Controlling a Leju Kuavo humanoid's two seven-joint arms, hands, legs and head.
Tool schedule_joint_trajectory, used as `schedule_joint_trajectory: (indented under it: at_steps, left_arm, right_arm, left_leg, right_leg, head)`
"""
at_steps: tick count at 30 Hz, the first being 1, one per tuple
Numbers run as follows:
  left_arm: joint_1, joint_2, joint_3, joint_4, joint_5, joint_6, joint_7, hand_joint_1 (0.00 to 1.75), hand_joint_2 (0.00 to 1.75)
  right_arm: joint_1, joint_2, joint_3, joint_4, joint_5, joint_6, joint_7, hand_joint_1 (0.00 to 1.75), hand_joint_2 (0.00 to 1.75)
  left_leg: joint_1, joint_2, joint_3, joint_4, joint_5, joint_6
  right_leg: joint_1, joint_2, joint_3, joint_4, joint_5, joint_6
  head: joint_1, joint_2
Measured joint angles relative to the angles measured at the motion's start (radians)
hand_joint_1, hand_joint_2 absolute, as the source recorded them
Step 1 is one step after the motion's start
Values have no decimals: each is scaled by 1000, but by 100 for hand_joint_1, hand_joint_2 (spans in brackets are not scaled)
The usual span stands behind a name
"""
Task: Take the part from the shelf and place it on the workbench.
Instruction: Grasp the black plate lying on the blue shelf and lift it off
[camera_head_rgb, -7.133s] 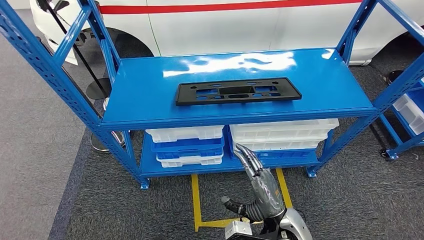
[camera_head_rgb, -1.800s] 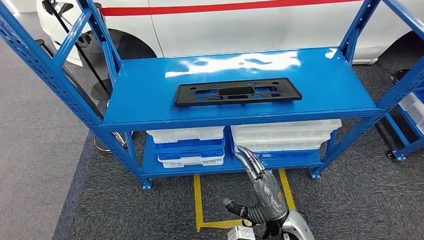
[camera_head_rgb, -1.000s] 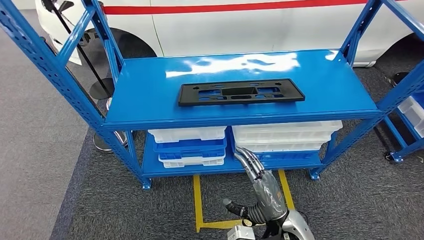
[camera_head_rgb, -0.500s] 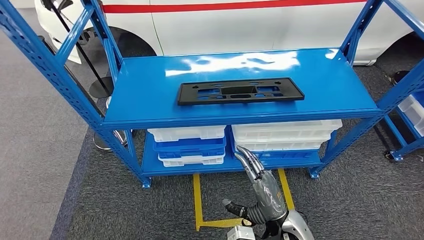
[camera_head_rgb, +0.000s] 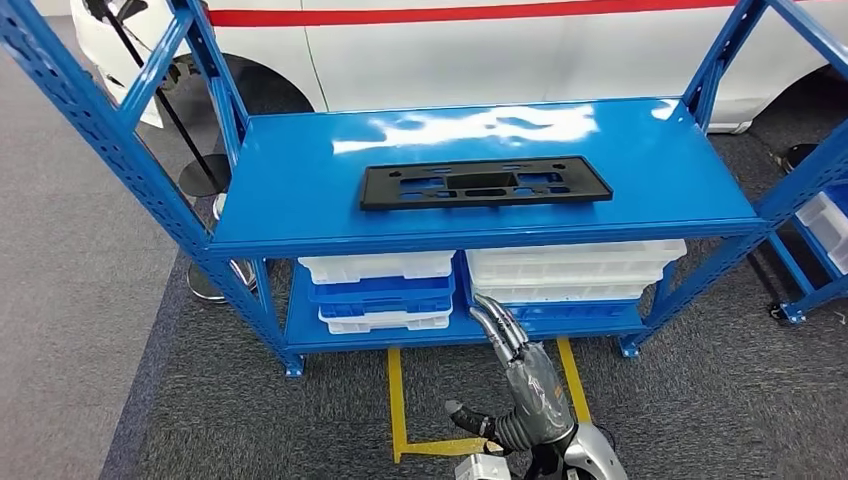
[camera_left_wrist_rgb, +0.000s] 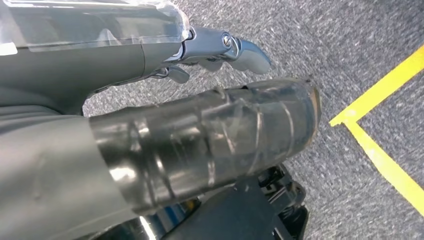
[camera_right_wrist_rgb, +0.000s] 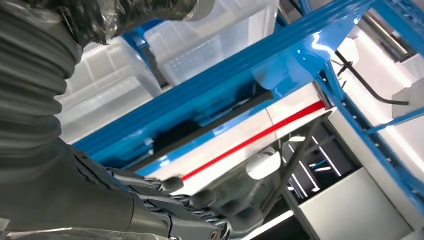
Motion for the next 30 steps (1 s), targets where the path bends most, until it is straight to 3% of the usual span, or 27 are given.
schedule_joint_trajectory:
  at_steps: [3, 4, 7, 8, 9, 10, 12, 14, 17, 19, 22, 23, 24, 25, 28, 30]
  left_arm:
    - [-1, 0, 0, 0, 1, -1, -1, 0, 0]
    - [-1, 0, 0, 0, 1, -1, -1, 0, 0]
    - [1, 0, 0, 0, 2, -2, -1, 0, 0]
    - [2, 0, 0, 0, 2, -2, -1, 0, 0]
    - [3, 0, 0, 0, 2, -2, -1, 0, 0]
    - [3, 0, 0, 0, 2, -2, -1, 0, 0]
    - [1, 0, 0, 0, 2, -2, -1, 0, 0]
    - [0, 0, 0, 0, 2, -2, -1, 0, 0]
    - [2, 0, 0, 0, 2, -2, -2, 0, 0]
    - [2, 0, 0, 0, 2, -2, -2, 0, 0]
    - [1, 0, 0, 0, 3, -3, -3, 0, 0]
    - [1, 0, 0, 0, 4, -3, -3, 0, 0]
    - [2, 0, 0, 0, 5, -4, -3, 0, 0]
    - [2, 0, 0, 0, 7, -4, -3, 0, 0]
    - [2, 0, 0, 0, 10, -3, -3, 0, 0]
    - [2, 0, 0, 0, 11, -3, -3, 0, 0]
  right_arm:
    - [0, 0, 0, -2, -5, -1, 0, 0, 175]
    - [0, 1, 0, -3, -6, -1, 0, 0, 175]
    - [1, 2, 0, -4, -8, -1, 0, 0, 175]
    - [1, 2, 0, -4, -8, -1, 0, 0, 175]
    - [2, 2, 0, -4, -9, -1, 0, 0, 175]
    - [2, 2, 0, -5, -9, -1, 0, 0, 175]
    - [1, 2, 0, -5, -9, -1, 0, 0, 87]
    - [1, 3, 0, -5, -9, -1, 0, 0, 0]
    - [1, 4, 0, -6, -11, -1, 0, 0, 0]
    - [1, 4, 0, -7, -15, 0, -3, 0, 0]
    - [5, 3, -1, -7, -24, 3, -9, 0, 0]
    - [8, 3, -1, -7, -27, 5, -10, 0, 0]
    - [11, 3, -1, -6, -28, 6, -11, 0, 0]
    - [12, 3, -1, -6, -28, 6, -11, 0, 0]
    - [14, 4, -2, -6, -19, -4, -11, 0, 0]
    - [15, 5, -2, -6, -13, -11, -9, 0, 0]
  left_leg:
    - [3, 0, -10, 24, -21, -14]
    - [4, 0, -27, 64, -47, -20]
    - [10, 1, -114, 253, -135, -32]
    - [11, 1, -130, 286, -139, -33]
    - [11, 1, -126, 277, -121, -32]
    - [11, 1, -104, 228, -87, -29]
    - [9, 1, -36, 85, -19, -17]
    - [3, 0, -1, 3, 4, -8]
    - [0, -1, 3, -12, 5, 1]
    - [5, 0, 10, -25, 12, 12]
    - [6, 4, 12, -31, 15, 23]
    - [5, 4, 12, -29, 13, 24]
    - [5, 4, 12, -28, 12, 25]
    - [5, 4, 12, -25, 10, 24]
    - [4, 0, 11, -7, -3, 13]
    - [0, -1, 6, 2, -9, 4]
  right_leg:
    - [-5, 0, 1, -7, 5, -17]
    - [-7, -1, 2, -9, 6, -21]
    - [-6, -4, 1, -10, 6, -26]
    - [-6, -4, 1, -10, 6, -26]
    - [-5, -3, 2, -10, 6, -26]
    - [-5, -2, 4, -10, 5, -26]
    - [-3, -1, 10, -11, 2, -24]
    - [-2, -1, 9, -11, 3, -18]
    - [-2, -2, 7, -15, 5, -2]
    - [-1, -2, 0, 9, -16, 7]
    - [-3, -2, -75, 171, -103, 13]
    - [-3, -2, -100, 223, -120, 15]
    - [-4, -3, -113, 246, -118, 16]
    - [-5, -3, -107, 230, -96, 17]
    - [-7, -3, -25, 55, -8, 14]
    - [-4, 0, -5, 6, -2, 7]
  head:
    - [0, 0]
    - [0, 0]
    - [-1, 0]
    - [-1, 0]
    - [-1, 0]
    - [-1, 0]
    - [0, 0]
    - [0, 0]
    - [0, 0]
    - [0, 0]
    - [1, 0]
    - [1, 0]
    - [1, 0]
    - [1, 0]
    - [1, 0]
    - [1, 0]
